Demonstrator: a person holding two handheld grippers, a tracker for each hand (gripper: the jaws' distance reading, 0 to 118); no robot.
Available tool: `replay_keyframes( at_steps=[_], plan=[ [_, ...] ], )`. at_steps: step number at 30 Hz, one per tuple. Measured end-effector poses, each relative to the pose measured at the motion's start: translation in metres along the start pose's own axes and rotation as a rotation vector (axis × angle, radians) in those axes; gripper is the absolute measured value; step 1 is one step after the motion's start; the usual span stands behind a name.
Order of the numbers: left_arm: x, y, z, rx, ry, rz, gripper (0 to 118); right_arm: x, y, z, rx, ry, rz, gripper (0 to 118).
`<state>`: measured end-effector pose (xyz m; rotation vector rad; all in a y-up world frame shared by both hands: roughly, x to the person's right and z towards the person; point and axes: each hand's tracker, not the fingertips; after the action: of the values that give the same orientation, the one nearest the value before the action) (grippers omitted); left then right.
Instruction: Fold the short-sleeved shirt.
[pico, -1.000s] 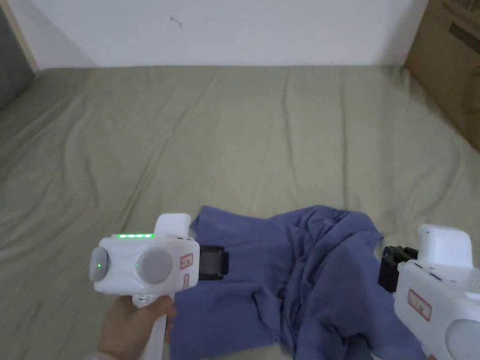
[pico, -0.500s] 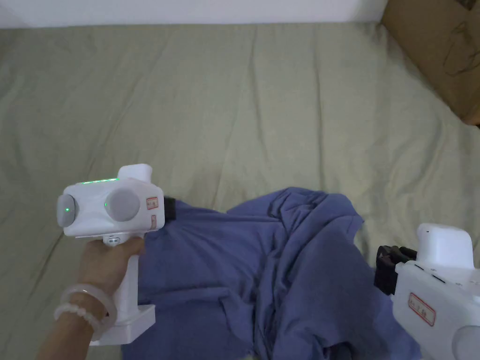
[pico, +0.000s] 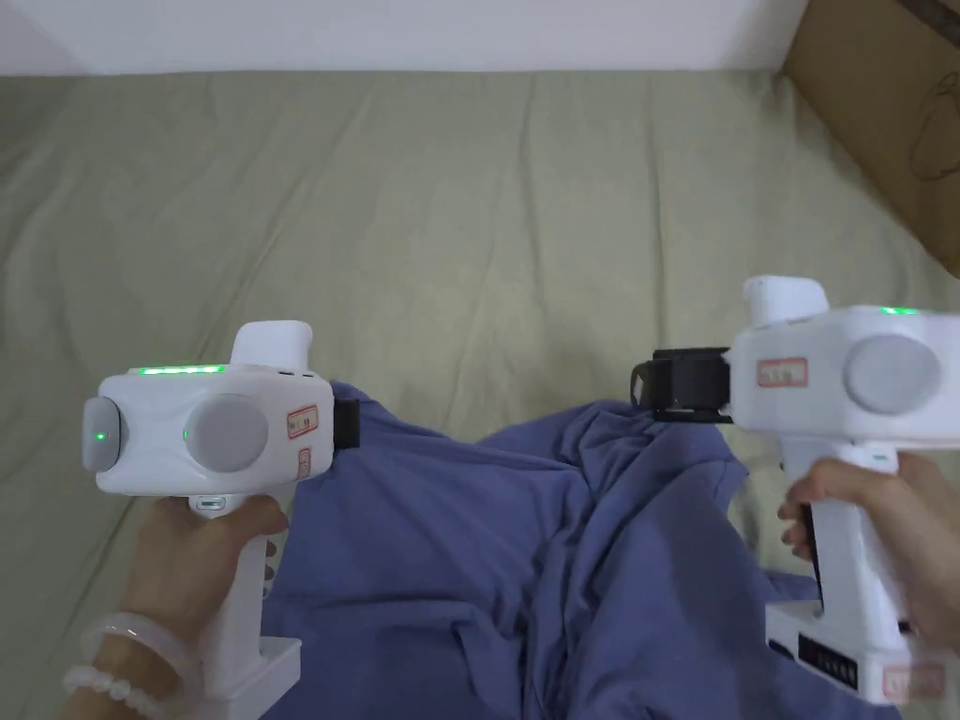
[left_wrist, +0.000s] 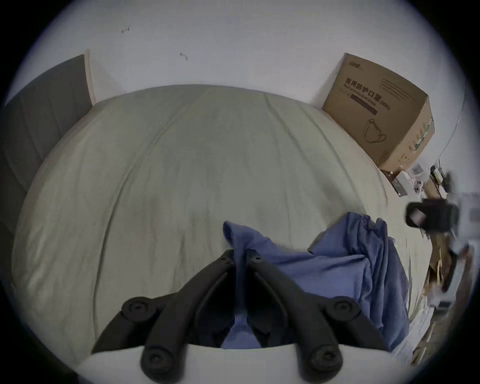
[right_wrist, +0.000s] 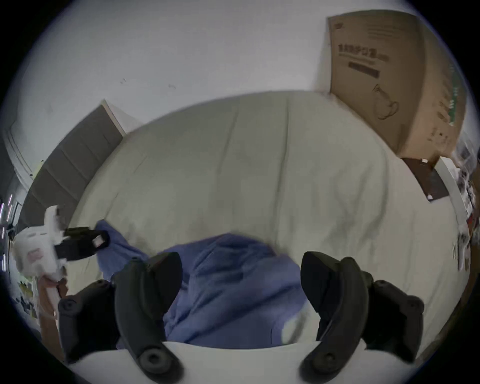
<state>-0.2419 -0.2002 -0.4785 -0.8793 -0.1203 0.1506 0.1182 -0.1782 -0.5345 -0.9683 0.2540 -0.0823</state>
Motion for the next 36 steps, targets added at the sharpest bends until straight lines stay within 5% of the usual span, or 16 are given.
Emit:
replay_keyframes(
  at_steps=[4,7,10,12,14,20,36],
  plan=[
    [-0.004,-0.001,-0.002,-0.001,-0.006,-0.021,5,0.006,0.017,-0.066,-0.138,-0.016,0.003,92],
    [-0.01,-0.004,-0.007,-0.024,-0.009,0.003,5,0.011,0.002,-0.101,-0.265,-0.146,0.038,51],
    [-0.011,-0.006,-0.007,-0.029,-0.011,-0.006,5,0.011,-0.009,-0.094,-0.19,-0.117,-0.001,44],
    [-0.011,-0.007,-0.006,-0.031,-0.008,-0.016,5,0.005,-0.01,-0.094,-0.186,-0.118,0.031,11],
    [-0.012,-0.007,-0.004,-0.032,-0.008,-0.009,5,0.002,-0.011,-0.091,-0.194,-0.149,0.086,8],
    [-0.007,0.002,0.025,-0.017,0.006,-0.041,5,0.008,0.007,-0.049,-0.13,-0.103,0.015,6],
    [-0.032,0.051,0.234,0.296,0.23,-0.099,5,0.035,0.061,0.248,0.327,-0.149,-0.034,6]
  ],
)
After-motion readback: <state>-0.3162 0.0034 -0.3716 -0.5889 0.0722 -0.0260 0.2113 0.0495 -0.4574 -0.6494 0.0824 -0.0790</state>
